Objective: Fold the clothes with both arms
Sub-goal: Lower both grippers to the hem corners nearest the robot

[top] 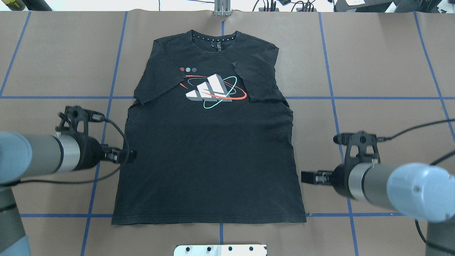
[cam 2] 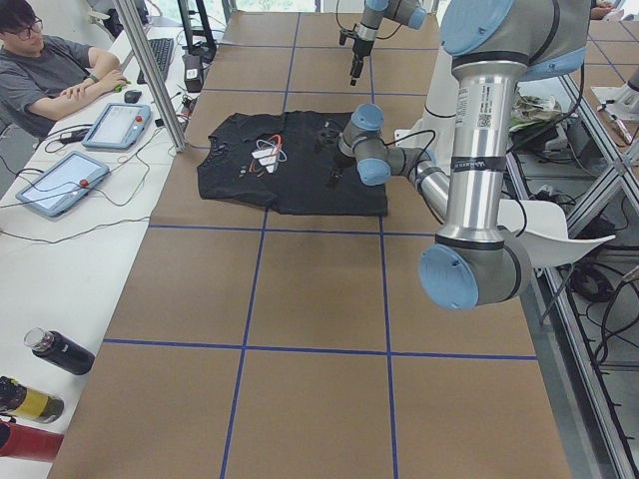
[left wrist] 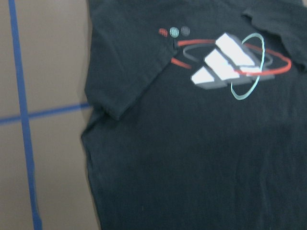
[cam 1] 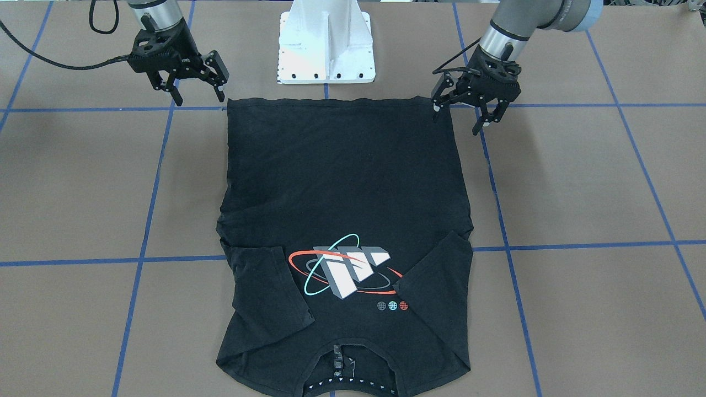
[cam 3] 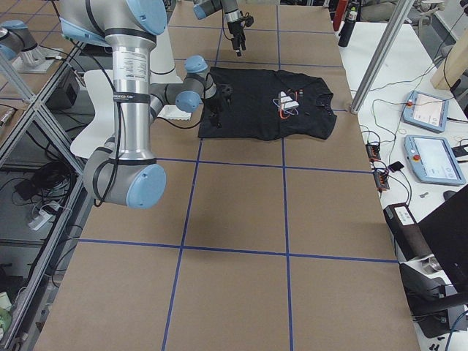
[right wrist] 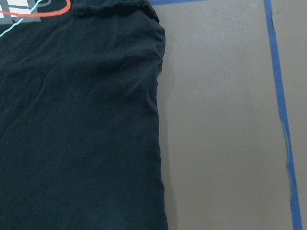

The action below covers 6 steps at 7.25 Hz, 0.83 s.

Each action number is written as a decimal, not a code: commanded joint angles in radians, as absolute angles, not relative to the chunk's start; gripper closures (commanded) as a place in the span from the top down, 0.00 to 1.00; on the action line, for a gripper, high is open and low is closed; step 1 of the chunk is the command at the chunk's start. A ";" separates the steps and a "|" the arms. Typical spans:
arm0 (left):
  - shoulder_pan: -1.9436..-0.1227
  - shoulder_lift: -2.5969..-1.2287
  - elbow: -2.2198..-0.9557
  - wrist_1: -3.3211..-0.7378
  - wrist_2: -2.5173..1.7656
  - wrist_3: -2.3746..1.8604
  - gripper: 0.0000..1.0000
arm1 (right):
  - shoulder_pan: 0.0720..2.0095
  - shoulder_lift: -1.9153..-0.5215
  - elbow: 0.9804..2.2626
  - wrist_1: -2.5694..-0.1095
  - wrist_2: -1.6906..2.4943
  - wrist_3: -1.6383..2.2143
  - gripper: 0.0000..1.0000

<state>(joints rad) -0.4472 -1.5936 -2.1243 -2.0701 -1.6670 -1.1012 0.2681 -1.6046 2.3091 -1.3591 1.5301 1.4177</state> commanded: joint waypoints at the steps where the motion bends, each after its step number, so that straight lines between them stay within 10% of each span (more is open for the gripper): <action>1: -0.312 -1.524 -2.137 -2.075 -1.594 -1.208 1.00 | 0.116 -1.629 2.326 -1.361 1.383 1.503 1.00; 6: -0.138 -1.466 -2.114 -2.072 -1.554 -1.325 1.00 | 0.118 -1.617 2.319 -1.361 1.376 1.502 1.00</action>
